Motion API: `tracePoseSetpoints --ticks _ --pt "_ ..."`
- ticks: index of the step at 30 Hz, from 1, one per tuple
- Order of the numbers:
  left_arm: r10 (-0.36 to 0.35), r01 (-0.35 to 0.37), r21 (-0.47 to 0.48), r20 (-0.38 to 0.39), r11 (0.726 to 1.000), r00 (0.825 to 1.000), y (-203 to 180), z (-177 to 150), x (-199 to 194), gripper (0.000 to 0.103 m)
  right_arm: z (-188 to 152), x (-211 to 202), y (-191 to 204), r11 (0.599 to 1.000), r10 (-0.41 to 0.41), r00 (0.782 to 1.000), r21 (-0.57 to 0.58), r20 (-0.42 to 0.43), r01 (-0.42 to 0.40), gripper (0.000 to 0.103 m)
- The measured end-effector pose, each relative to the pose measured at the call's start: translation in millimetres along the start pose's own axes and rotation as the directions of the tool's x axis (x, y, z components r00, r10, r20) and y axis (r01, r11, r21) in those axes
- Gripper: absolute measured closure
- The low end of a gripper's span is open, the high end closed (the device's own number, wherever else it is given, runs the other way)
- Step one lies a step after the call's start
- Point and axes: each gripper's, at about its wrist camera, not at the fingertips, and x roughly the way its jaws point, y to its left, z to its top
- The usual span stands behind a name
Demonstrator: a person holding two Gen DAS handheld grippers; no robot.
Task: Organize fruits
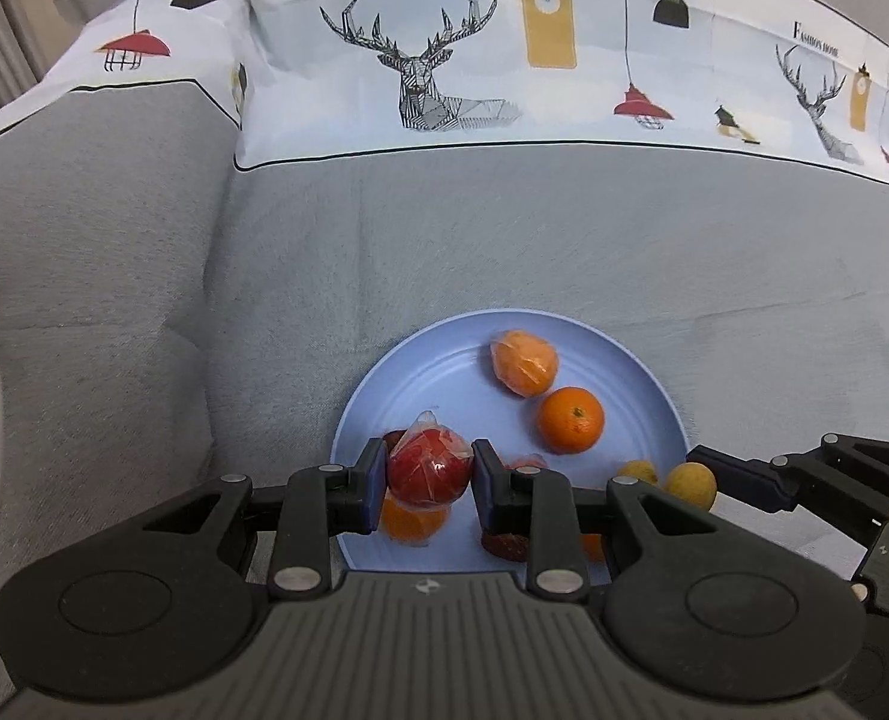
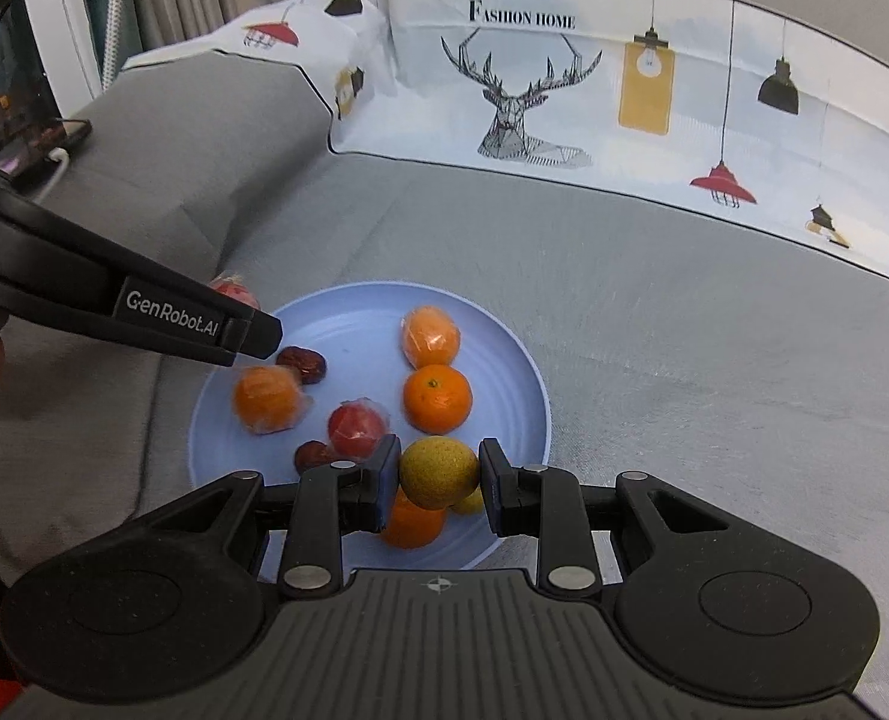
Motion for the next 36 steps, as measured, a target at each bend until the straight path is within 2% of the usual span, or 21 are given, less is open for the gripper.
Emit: tracePoseSetpoints --ticks 5,6,7,8,9,10,11,14,23,26,36 --pt "0.003 -0.003 0.011 0.007 1.0 1.0 -2 4 8 0.07 6 12 -2 1.0 -0.007 1.0 -0.019 -0.007 0.007 0.073" --pt "0.001 -0.001 0.016 0.015 1.0 1.0 -2 4 8 0.065 7 14 -2 1.0 -0.005 1.0 -0.022 -0.008 0.005 0.073" --pt "0.001 -0.001 0.022 0.026 1.0 1.0 -4 5 7 0.043 9 16 -3 1.0 0.003 1.0 -0.024 -0.011 -0.003 0.072" --pt "0.007 -0.008 0.027 0.042 1.0 0.999 -4 6 4 0.028 10 17 -3 1.0 0.012 1.0 -0.025 -0.016 -0.012 0.061" --pt "0.018 -0.02 0.025 0.063 0.999 0.998 -5 6 0 0.003 11 16 -3 1.0 0.017 1.0 -0.022 -0.014 -0.018 0.05" --pt "0.028 -0.03 0.022 0.087 0.999 0.996 -5 5 -5 0.0 11 13 -3 1.0 0.018 1.0 -0.022 -0.004 -0.018 0.028" --pt "0.033 -0.036 0.02 0.11 0.999 0.993 -5 3 -10 0.0 11 9 -2 1.0 0.012 1.0 -0.028 0.01 -0.012 0.017" --pt "0.029 -0.033 0.036 0.088 0.999 0.996 -5 0 -18 0.0 6 -4 -1 0.999 0.0 1.0 -0.05 0.018 0.001 0.013" --pt "0.033 -0.031 -0.018 0.063 0.999 0.997 -2 -36 -70 0.0 -21 -65 5 0.999 -0.016 1.0 0.042 0.013 0.015 0.005" --pt "0.033 -0.031 -0.037 0.065 0.999 0.997 -1 -50 -89 0.0 -29 -88 13 0.998 -0.029 0.999 0.052 0.037 0.027 0.001" --pt "0.065 -0.061 -0.045 0.11 0.997 0.992 -4 -90 -132 0.0 -54 -137 37 0.995 -0.096 0.987 0.053 0.126 0.089 0.001"
